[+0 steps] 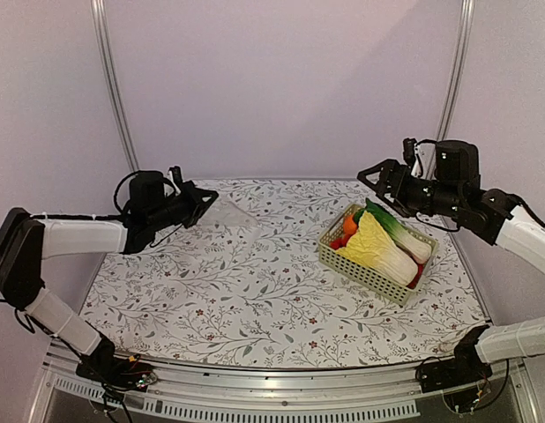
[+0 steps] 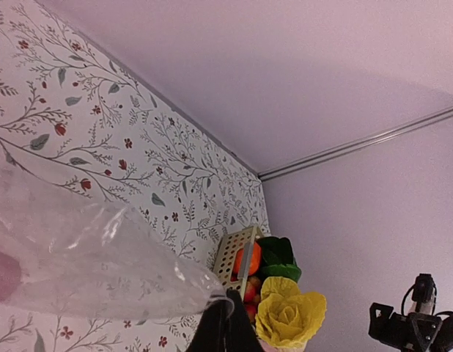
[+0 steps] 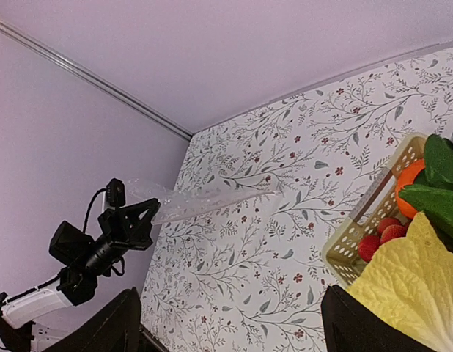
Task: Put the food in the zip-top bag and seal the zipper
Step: Pick up the zipper food storage bag at the corner of the board, then pass from the left arm to the right
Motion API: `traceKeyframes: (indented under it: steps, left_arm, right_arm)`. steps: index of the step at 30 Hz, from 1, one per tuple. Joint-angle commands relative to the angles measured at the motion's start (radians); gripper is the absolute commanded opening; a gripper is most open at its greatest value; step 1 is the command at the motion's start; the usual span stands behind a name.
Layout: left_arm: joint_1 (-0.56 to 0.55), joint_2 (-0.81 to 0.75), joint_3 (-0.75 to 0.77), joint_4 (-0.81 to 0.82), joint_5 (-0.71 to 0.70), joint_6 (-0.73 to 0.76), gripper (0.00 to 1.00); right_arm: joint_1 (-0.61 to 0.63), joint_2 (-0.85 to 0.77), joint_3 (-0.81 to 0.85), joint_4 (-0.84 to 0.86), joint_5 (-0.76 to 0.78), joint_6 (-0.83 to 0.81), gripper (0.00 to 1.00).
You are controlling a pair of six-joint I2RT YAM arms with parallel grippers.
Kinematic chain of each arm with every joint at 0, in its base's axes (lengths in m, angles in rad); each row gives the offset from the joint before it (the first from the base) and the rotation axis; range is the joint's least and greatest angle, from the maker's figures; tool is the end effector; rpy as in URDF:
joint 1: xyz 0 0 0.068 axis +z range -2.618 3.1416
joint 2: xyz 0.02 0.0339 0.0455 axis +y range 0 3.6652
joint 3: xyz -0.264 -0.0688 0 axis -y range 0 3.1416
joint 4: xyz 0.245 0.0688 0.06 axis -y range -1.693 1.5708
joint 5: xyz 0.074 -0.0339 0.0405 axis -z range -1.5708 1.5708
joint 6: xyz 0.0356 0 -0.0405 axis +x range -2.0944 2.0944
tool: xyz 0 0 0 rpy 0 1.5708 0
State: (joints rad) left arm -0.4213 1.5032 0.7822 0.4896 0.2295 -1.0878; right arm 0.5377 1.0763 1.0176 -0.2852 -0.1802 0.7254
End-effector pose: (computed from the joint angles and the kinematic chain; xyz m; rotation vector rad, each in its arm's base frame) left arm 0.2993 -0.1430 0.2353 -0.4773 1.9317 -1.2411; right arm 0.2075 0.1312 0.3546 0.0620 2.0450 0.9976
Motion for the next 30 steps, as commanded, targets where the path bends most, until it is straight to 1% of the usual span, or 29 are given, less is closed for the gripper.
traceKeyframes:
  steps: [1, 6, 10, 15, 20, 25, 30]
  left_arm:
    - [-0.084, -0.074, -0.005, 0.008, -0.098, -0.060, 0.00]
    - [-0.165, -0.144, 0.045, -0.051, -0.199, -0.031, 0.00]
    - [-0.214, -0.158, 0.082, -0.070, -0.225, -0.007, 0.00]
    - [-0.266, -0.152, 0.117, -0.062, -0.226, 0.003, 0.00]
    - [-0.302, -0.158, 0.131, -0.032, -0.207, 0.023, 0.00]
    - [-0.319, -0.160, 0.141, -0.032, -0.143, 0.055, 0.00]
    - [-0.334, -0.181, 0.119, -0.011, -0.115, 0.082, 0.00]
  right_arm:
    - [0.110, 0.111, 0.042, 0.210, 0.061, 0.239, 0.86]
    - [0.199, 0.267, 0.073, 0.391, 0.030, 0.436, 0.86]
    - [0.247, 0.379, 0.101, 0.470, 0.010, 0.530, 0.86]
    - [0.284, 0.476, 0.132, 0.545, -0.010, 0.606, 0.89]
    - [0.284, 0.544, 0.137, 0.621, -0.002, 0.678, 0.91]
    - [0.283, 0.604, 0.165, 0.653, -0.017, 0.717, 0.90]
    - [0.282, 0.633, 0.151, 0.681, 0.016, 0.741, 0.87]
